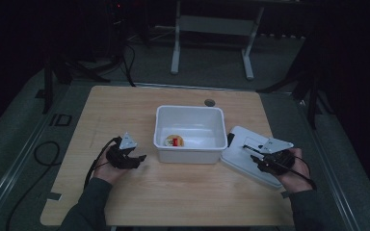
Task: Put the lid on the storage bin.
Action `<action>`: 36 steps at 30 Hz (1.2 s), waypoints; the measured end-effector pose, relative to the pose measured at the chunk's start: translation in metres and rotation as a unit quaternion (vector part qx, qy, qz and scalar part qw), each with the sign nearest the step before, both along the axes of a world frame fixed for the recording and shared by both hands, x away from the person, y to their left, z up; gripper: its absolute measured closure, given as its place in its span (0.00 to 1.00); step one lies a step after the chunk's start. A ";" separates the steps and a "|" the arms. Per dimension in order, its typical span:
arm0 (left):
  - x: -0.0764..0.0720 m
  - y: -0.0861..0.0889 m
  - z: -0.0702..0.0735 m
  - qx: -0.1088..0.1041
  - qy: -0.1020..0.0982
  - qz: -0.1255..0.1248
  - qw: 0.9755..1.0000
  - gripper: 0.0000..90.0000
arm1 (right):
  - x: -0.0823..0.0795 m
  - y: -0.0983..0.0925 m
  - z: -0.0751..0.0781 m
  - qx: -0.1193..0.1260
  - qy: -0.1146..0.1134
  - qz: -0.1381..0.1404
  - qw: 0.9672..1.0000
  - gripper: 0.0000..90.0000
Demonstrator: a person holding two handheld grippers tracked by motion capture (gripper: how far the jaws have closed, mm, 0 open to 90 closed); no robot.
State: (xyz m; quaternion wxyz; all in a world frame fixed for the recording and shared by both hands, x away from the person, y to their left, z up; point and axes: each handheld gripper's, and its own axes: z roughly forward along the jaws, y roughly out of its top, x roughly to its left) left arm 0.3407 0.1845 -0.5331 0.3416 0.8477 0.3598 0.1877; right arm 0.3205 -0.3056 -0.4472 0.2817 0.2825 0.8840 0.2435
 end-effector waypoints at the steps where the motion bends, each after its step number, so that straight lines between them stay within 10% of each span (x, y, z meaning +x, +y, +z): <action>1: 0.000 0.000 -0.001 -0.001 0.000 0.000 1.000 0.46 | 0.001 0.000 0.000 -0.002 0.001 -0.001 1.000 0.59; 36: 0.002 0.000 -0.020 -0.015 0.023 -0.004 1.000 0.46 | 0.033 -0.004 -0.002 -0.092 0.044 0.008 0.995 0.62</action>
